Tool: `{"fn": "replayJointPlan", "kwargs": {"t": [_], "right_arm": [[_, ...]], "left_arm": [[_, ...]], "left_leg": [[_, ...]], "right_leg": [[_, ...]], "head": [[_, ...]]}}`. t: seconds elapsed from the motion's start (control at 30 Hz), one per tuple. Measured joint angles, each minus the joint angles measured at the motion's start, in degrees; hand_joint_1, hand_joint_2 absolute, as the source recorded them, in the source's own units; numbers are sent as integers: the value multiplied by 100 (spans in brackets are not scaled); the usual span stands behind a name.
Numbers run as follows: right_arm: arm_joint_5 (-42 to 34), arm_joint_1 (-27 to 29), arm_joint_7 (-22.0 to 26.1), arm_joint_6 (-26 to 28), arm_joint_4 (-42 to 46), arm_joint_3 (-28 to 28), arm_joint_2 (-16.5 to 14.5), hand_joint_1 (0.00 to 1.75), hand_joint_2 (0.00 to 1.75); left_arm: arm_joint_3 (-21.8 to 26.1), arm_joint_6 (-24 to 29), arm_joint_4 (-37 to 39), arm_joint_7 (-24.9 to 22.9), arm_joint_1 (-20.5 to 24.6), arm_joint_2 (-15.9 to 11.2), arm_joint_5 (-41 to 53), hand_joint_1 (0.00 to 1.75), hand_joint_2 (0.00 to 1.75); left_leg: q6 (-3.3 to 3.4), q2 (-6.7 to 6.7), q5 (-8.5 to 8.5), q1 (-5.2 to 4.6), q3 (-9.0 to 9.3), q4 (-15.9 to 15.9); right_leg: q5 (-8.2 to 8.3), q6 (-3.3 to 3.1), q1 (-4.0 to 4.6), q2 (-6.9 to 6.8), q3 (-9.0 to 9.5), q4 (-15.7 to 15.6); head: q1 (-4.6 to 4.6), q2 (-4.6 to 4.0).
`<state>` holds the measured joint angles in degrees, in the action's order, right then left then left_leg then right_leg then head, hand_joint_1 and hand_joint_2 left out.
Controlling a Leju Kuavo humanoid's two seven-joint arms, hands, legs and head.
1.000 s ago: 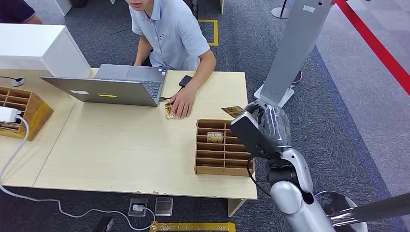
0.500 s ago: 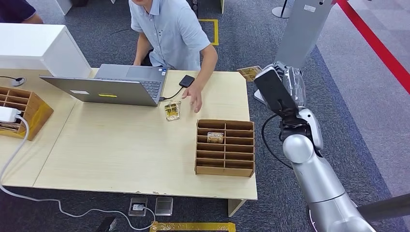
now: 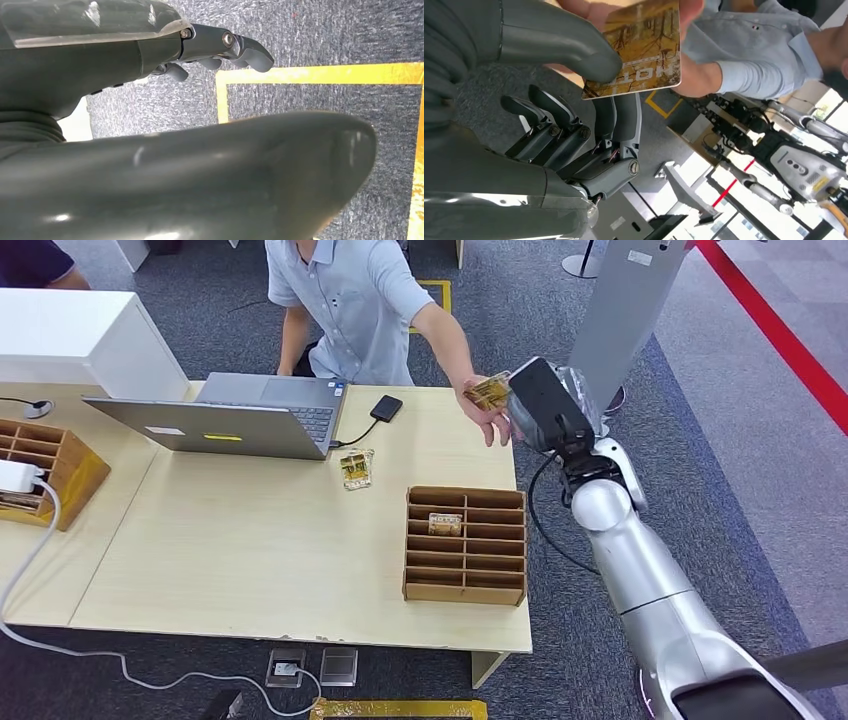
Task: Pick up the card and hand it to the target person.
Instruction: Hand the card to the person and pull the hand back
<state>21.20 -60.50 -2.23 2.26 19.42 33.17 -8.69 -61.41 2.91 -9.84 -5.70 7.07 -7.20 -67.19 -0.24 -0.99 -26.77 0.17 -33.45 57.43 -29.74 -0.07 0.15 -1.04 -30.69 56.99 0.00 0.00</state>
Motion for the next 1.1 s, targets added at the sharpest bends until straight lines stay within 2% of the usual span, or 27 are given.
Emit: {"fn": "replayJointPlan", "kwargs": {"t": [0.33,0.57,0.7,0.9,1.1], "right_arm": [[217,55,188,-163,-161,316,-144,175,175],[333,95,357,-614,-176,559,-245,175,175],[349,131,480,-753,-169,643,-290,0,175],[164,60,631,-795,-123,531,-337,0,175],[-104,-45,816,-717,-60,301,-174,0,175]], "left_arm": [[-78,-34,-3,94,-1,24,64,0,0],[-93,-65,-4,114,2,-18,65,0,0],[-82,-76,2,105,6,-38,50,0,0],[40,-4,1,103,-2,-34,-60,0,0],[42,15,2,155,-5,-25,-68,0,0]], "left_leg": [[1,13,1,0,-4,2],[0,14,-2,1,-10,7],[0,15,-2,2,-9,6],[2,15,-1,2,-17,11],[3,22,-1,2,-22,15]], "right_leg": [[-3,2,0,-11,0,1],[-6,1,1,-15,-6,5],[-6,1,2,-16,-4,3],[-5,2,2,-17,-13,9],[-7,2,2,-24,-14,11]], "head": [[0,0],[0,0],[0,0],[0,0],[0,0]]}}
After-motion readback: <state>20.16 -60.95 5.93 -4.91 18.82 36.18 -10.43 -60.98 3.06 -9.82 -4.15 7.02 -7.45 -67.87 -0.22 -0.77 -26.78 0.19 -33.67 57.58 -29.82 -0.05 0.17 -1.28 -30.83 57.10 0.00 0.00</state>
